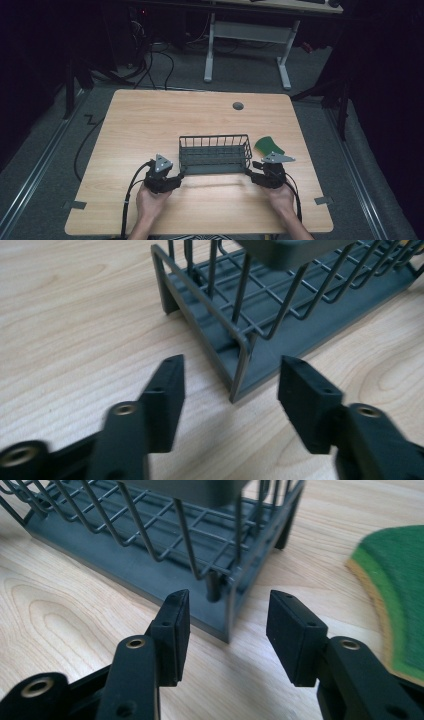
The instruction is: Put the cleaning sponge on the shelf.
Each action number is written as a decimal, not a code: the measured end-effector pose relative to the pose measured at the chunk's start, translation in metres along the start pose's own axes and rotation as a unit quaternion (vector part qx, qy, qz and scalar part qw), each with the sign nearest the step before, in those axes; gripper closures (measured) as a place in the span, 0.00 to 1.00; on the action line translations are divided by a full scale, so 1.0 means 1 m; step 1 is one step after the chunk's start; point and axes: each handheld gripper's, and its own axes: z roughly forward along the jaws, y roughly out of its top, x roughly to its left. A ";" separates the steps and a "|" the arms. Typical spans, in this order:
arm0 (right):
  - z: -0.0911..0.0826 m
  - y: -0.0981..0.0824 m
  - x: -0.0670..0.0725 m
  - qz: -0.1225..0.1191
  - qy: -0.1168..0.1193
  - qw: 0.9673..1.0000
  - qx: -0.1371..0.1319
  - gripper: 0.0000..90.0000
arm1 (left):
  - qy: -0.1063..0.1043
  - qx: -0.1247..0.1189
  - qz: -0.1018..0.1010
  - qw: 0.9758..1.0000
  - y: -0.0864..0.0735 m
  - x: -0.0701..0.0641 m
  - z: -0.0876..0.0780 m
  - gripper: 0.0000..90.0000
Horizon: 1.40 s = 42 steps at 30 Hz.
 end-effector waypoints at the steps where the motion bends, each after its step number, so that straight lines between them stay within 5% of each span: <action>1: -0.003 -0.002 -0.001 0.002 -0.002 1.000 -0.003 0.57 | -0.001 -0.001 -0.001 1.000 -0.002 0.001 -0.002 0.42; 4: -0.014 -0.010 -0.007 -0.017 -0.020 0.999 -0.029 0.54 | -0.002 -0.006 -0.007 1.000 -0.007 0.006 -0.007 0.36; 9: -0.024 -0.014 -0.021 0.002 -0.033 0.998 -0.045 0.49 | 0.004 -0.004 -0.020 1.000 -0.013 0.017 -0.013 0.32; 18: -0.032 -0.005 -0.050 0.035 -0.082 0.995 -0.050 0.38 | 0.061 -0.008 -0.045 0.997 -0.022 0.046 -0.017 0.31; 25: -0.026 0.010 -0.072 0.039 -0.102 0.993 -0.037 0.34 | 0.109 0.010 -0.055 0.992 -0.023 0.064 -0.011 0.31; 33: -0.012 0.031 -0.078 0.014 -0.105 0.994 -0.005 0.29 | 0.121 0.025 -0.054 0.991 -0.025 0.070 -0.003 0.31; 42: 0.015 0.041 -0.093 0.028 -0.098 0.994 0.046 0.25 | 0.125 0.024 -0.049 0.991 -0.029 0.072 -0.002 0.29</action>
